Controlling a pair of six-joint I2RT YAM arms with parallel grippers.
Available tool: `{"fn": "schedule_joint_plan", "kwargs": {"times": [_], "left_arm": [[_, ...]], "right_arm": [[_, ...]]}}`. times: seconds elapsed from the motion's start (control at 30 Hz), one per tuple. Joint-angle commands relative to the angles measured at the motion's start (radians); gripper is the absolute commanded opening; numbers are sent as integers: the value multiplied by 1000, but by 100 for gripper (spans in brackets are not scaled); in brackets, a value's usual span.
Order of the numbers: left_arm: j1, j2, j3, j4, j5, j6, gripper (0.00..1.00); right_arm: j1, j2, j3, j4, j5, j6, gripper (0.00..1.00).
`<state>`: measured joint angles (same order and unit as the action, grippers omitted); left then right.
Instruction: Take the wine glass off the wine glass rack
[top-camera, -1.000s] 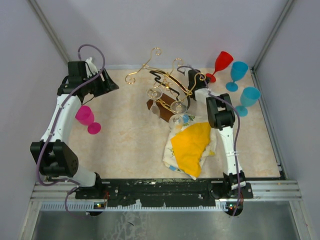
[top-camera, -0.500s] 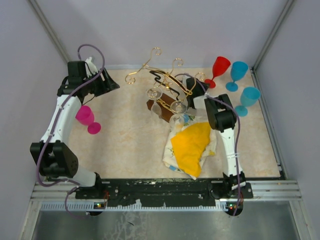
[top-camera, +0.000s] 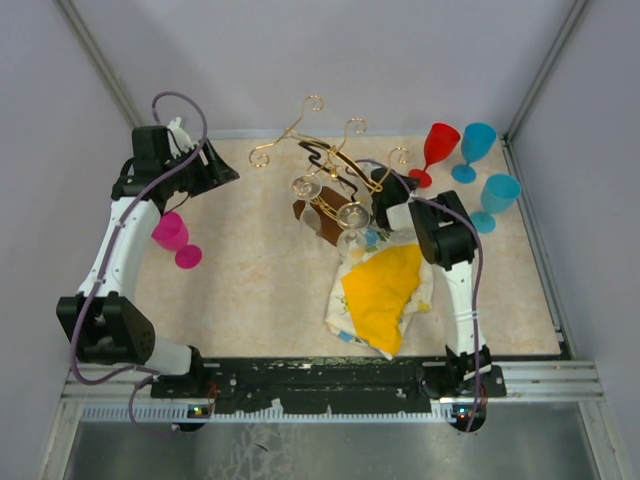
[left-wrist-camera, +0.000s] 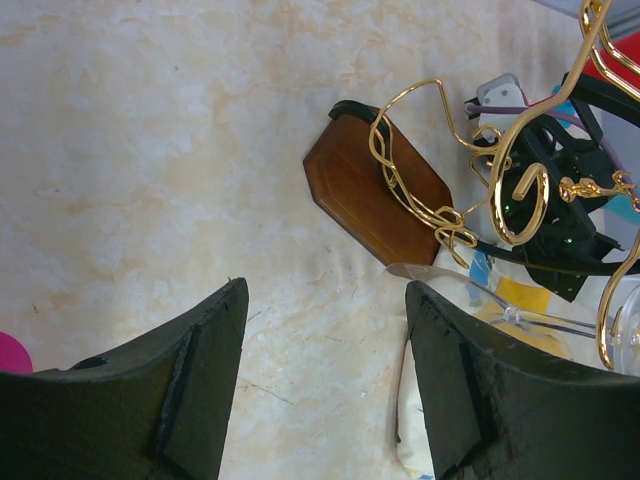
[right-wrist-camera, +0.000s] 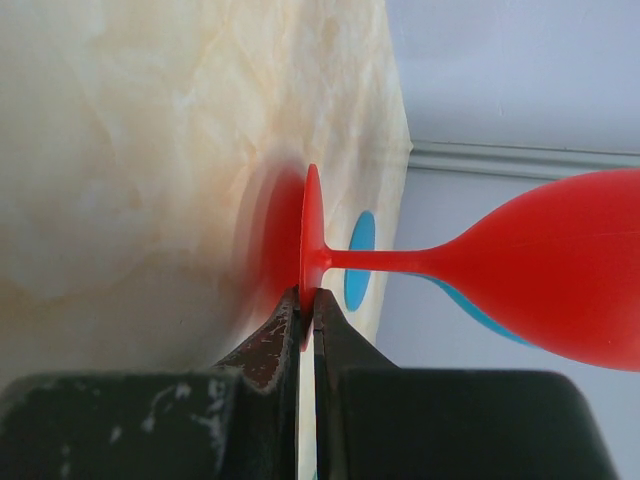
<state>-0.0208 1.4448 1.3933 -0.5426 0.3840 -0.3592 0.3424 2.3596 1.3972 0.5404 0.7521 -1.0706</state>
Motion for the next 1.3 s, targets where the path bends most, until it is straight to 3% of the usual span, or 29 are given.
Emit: {"fn": "schedule_joint_plan", "kwargs": {"times": [0.0, 0.4, 0.6, 0.9, 1.27], "left_arm": [[1, -37, -8, 26, 17, -6, 70], [2, -47, -8, 17, 17, -11, 70], [1, -50, -12, 16, 22, -21, 70], [1, -56, -15, 9, 20, -22, 70], [1, -62, -13, 2, 19, -20, 70]], "right_arm": [[31, -13, -66, -87, -32, 72, 0], [49, 13, -81, -23, 19, 54, 16], [55, 9, -86, -25, 27, 62, 16], [73, -20, -133, -1, 26, 69, 39], [73, -79, -176, -123, -60, 188, 39]]}}
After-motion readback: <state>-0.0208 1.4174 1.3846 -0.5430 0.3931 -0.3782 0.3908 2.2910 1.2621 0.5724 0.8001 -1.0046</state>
